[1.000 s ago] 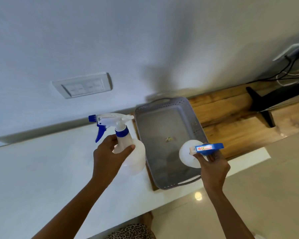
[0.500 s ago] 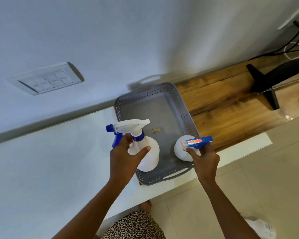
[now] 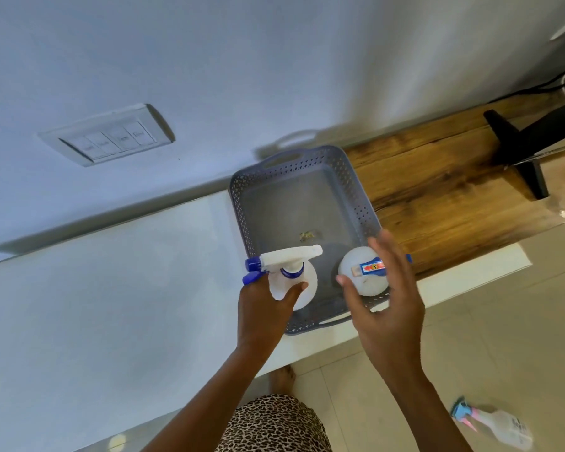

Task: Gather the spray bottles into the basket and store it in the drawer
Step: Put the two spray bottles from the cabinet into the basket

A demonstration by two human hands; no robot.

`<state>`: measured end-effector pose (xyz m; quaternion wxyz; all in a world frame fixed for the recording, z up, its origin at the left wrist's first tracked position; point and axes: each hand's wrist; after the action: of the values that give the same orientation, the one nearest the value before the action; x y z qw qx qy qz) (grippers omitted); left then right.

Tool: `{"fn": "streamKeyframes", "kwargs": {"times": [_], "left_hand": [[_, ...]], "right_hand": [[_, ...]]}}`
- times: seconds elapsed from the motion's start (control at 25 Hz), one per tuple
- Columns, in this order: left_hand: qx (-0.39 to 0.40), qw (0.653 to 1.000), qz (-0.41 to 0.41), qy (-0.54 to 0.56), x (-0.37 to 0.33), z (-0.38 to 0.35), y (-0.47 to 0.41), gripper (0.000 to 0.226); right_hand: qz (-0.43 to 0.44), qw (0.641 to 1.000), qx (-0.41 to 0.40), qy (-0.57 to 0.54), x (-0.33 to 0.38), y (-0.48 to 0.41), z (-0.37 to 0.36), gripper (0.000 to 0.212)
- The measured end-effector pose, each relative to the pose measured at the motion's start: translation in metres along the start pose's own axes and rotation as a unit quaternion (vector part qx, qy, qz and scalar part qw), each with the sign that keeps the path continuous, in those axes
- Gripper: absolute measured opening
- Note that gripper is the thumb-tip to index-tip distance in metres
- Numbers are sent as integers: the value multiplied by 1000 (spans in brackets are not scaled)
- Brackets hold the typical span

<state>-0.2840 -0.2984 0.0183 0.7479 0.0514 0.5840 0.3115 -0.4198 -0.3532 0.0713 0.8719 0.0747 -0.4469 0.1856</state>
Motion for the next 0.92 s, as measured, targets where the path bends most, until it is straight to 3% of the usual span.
{"fn": "streamKeyframes", "kwargs": {"times": [0.12,0.2,0.36,0.48,0.76,0.92], "left_hand": [[2,1000,-27,-16,2,-5,0,44],[8,998,-45,-44,1,-6,1,47],[109,982,-78,-130,13,-4,3,56],[123,956,9,-266,37,2,14,73],[88,959,46,-264,59,13,31,58],[90,965,42,-242,60,16,49,48]], "right_hand": [[31,977,210,5,25,-27,-4,63],[8,955,284,79,28,-39,-9,47],[-27,944,307,116,14,-39,-17,35],[-58,942,307,120,-1,-32,-23,35],[-73,955,263,117,-7,-24,-33,36],[-73,951,278,113,-5,-16,-38,44]]}}
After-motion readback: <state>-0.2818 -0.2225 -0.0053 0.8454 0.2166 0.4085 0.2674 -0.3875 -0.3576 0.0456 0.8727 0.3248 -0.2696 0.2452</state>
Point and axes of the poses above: each hand's wrist, its own y-axis away from the middle knuckle, its own z-axis out of the back of the hand, x = y × z, and after that the axes turned 13 degrees about x, right-handed
